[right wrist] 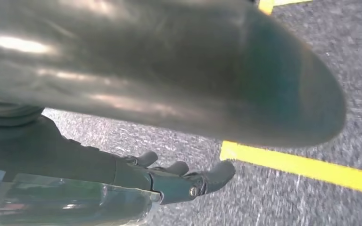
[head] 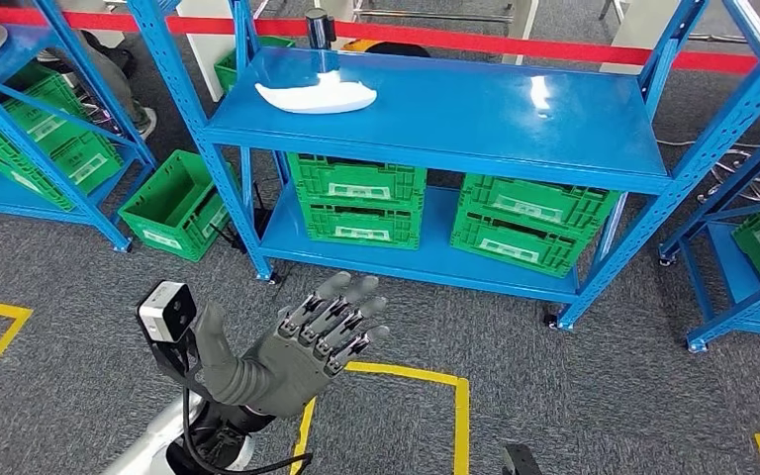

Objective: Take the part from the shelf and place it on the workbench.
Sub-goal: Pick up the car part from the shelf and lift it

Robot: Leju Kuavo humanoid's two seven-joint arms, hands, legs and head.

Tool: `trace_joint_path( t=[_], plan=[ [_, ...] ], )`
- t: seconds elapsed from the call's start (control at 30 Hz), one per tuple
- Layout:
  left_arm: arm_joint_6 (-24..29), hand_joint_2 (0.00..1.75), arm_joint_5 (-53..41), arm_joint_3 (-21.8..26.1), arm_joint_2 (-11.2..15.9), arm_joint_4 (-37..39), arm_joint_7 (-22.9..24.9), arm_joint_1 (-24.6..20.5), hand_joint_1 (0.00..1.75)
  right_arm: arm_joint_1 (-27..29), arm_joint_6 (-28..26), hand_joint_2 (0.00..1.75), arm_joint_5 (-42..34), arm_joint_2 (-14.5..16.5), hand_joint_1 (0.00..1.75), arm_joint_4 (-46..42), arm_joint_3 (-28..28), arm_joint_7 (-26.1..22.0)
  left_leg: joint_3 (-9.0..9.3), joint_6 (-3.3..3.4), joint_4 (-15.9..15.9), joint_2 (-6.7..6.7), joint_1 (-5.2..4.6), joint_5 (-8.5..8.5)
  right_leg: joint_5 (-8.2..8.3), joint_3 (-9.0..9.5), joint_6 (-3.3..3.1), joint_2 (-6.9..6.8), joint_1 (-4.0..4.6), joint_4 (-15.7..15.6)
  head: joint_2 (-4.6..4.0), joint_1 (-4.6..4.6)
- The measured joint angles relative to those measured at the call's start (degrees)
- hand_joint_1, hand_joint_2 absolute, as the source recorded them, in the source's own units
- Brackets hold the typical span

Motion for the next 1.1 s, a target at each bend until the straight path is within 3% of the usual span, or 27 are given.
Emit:
trace_joint_path(
  t=[0.1,0.17,0.27,0.3,0.33,0.4,0.47,0.57,0.63,0.7,0.77,0.8,0.83,0.87,0.9,0.97,1.0,1.03,1.1],
  plan=[
    [-0.02,0.0,-0.15,0.28,0.07,-0.38,0.21,0.01,0.0,-0.1,-0.05,0.0,-0.1,0.39,0.0,-0.07,0.04,0.02,1.11,0.64,-1.73,-0.04,-0.45,0.3,-0.08,0.42,0.89,-0.27,-0.13,-0.45,0.0,-0.04],
    [-0.02,0.0,-0.27,0.28,0.04,-0.6,0.22,0.0,0.0,-0.17,-0.05,0.0,-0.1,0.49,0.0,-0.08,0.09,0.02,2.76,0.98,-3.45,-0.07,-0.16,1.02,-1.16,-0.24,0.87,-0.38,0.06,1.67,0.0,0.04],
    [0.01,0.0,-0.43,0.22,-0.04,-0.63,0.25,0.16,0.0,-0.08,-0.05,0.0,-0.12,0.22,0.0,-0.08,0.12,0.03,3.69,1.03,-4.04,-0.12,-0.17,1.08,-5.01,-5.31,0.44,-0.35,0.04,11.52,0.0,0.18],
    [0.01,0.0,-0.46,0.2,-0.04,-0.62,0.27,0.26,0.0,0.02,-0.05,0.0,-0.13,0.12,0.0,-0.07,0.13,0.03,3.78,0.91,-3.98,-0.22,-0.23,0.87,-5.51,-6.68,0.68,-0.35,-0.01,13.67,0.0,0.18],
    [0.01,0.0,-0.5,0.18,-0.04,-0.62,0.28,0.32,0.0,0.09,-0.05,0.0,-0.14,0.03,0.0,-0.07,0.13,0.03,3.9,0.76,-3.87,-0.34,-0.25,0.64,-5.15,-7.07,1.15,-0.36,-0.06,13.87,0.0,0.18],
    [0.01,0.0,-0.5,0.19,-0.04,-0.62,0.28,0.35,0.0,0.12,-0.05,0.0,-0.15,-0.05,0.0,-0.08,0.14,0.03,4.32,0.24,-3.3,-0.52,-0.17,-0.16,-1.96,-4.43,2.43,-0.4,-0.27,7.76,0.0,0.18],
    [0.02,0.0,-0.5,0.19,-0.05,-0.61,0.29,0.34,0.0,0.04,-0.05,0.0,-0.15,-0.05,0.0,-0.09,0.14,0.03,4.45,-0.45,-2.31,-0.6,-0.26,-1.27,0.32,-1.3,2.54,-0.41,-0.27,1.54,0.0,0.18],
    [0.02,0.0,-0.52,0.22,-0.03,-0.62,0.33,0.32,0.0,0.03,-0.05,0.0,-0.2,-0.03,0.0,-0.09,0.15,0.09,4.2,-1.2,-1.41,-0.58,-0.4,-2.4,-0.01,-0.35,1.0,-0.26,0.07,0.14,0.0,0.07],
    [0.0,0.0,-0.51,0.26,-0.03,-0.7,0.38,0.26,0.0,0.08,-0.05,0.0,-0.23,0.0,0.0,-0.09,0.15,0.08,4.09,-1.68,-0.82,-0.51,-0.21,-3.2,-0.58,0.18,0.11,-0.13,-0.18,0.19,0.0,0.02],
    [-0.01,0.0,-0.45,0.28,-0.02,-0.84,0.42,0.13,0.0,0.07,-0.04,0.0,-0.22,0.02,0.0,-0.09,0.14,-0.04,1.9,-2.47,3.76,-0.4,0.18,-5.07,-1.27,1.13,-0.67,-0.02,-0.5,0.09,0.0,-0.12],
    [0.01,0.0,-0.42,0.27,0.03,-0.91,0.61,0.17,0.0,0.13,-0.04,0.0,-0.2,0.01,0.0,-0.09,0.14,-0.14,-3.09,-3.17,11.94,-0.33,0.61,-7.32,-2.08,1.99,-1.01,0.03,-0.43,0.08,0.0,-0.23],
    [0.03,0.0,-0.4,0.27,0.05,-0.91,0.72,0.23,0.0,0.23,-0.03,0.0,-0.19,0.01,0.0,-0.09,0.14,-0.15,-5.53,-3.31,15.06,-0.32,0.75,-7.57,-2.51,2.43,-0.97,0.08,-0.38,0.08,0.0,-0.24],
    [0.04,0.0,-0.39,0.26,0.08,-0.91,0.82,0.28,0.0,0.34,-0.03,0.0,-0.16,-0.01,0.0,-0.09,0.14,-0.17,-7.06,-3.28,16.13,-0.31,0.81,-6.62,-2.97,2.99,-0.92,0.14,-0.33,0.08,0.0,-0.25],
    [0.05,0.0,-0.37,0.27,0.09,-0.93,0.86,0.29,0.0,0.41,-0.03,0.0,-0.13,-0.03,0.0,-0.09,0.14,-0.18,-7.41,-3.05,14.77,-0.32,0.81,-4.35,-3.49,3.71,-0.85,0.22,-0.26,0.06,0.0,-0.25],
    [0.06,0.0,-0.35,0.29,0.09,-0.96,0.91,0.28,0.0,0.44,-0.04,0.0,-0.1,-0.03,0.0,-0.1,0.15,-0.22,-6.72,-2.6,11.4,-0.33,0.72,-1.23,-4.06,4.56,-0.79,0.29,-0.18,0.02,0.0,-0.26],
    [0.08,0.0,-0.31,0.36,0.11,-1.04,1.04,0.24,0.0,0.39,-0.08,0.0,-0.08,0.06,0.0,-0.17,0.15,-0.33,-4.11,-1.18,4.25,-0.32,0.23,3.48,-5.07,5.89,-0.58,0.41,-0.06,-0.4,0.0,-0.14],
    [0.09,0.0,-0.24,0.39,0.13,-1.08,1.11,0.17,0.0,0.34,-0.11,0.0,-0.08,0.18,0.0,-0.24,0.15,-0.4,-3.05,-0.46,1.99,-0.25,-0.15,4.21,-5.35,6.3,-0.36,0.43,-0.17,-0.76,0.0,-0.12],
    [0.1,0.0,-0.14,0.44,0.13,-1.13,1.18,0.11,0.0,0.31,-0.15,0.0,-0.08,0.23,0.0,-0.31,0.15,-0.45,-2.24,0.19,0.58,-0.17,-0.52,3.91,-5.34,6.64,0.02,0.42,-0.21,-1.04,0.0,-0.17],
    [0.14,0.0,0.06,0.53,0.09,-1.33,1.26,-0.01,0.0,0.34,-0.2,0.0,-0.07,0.38,0.0,-0.41,0.17,-0.53,-0.55,1.14,-1.92,-0.08,-0.86,3.11,-4.65,7.02,1.3,0.2,-0.32,-1.17,0.0,-0.3]
  ],
)
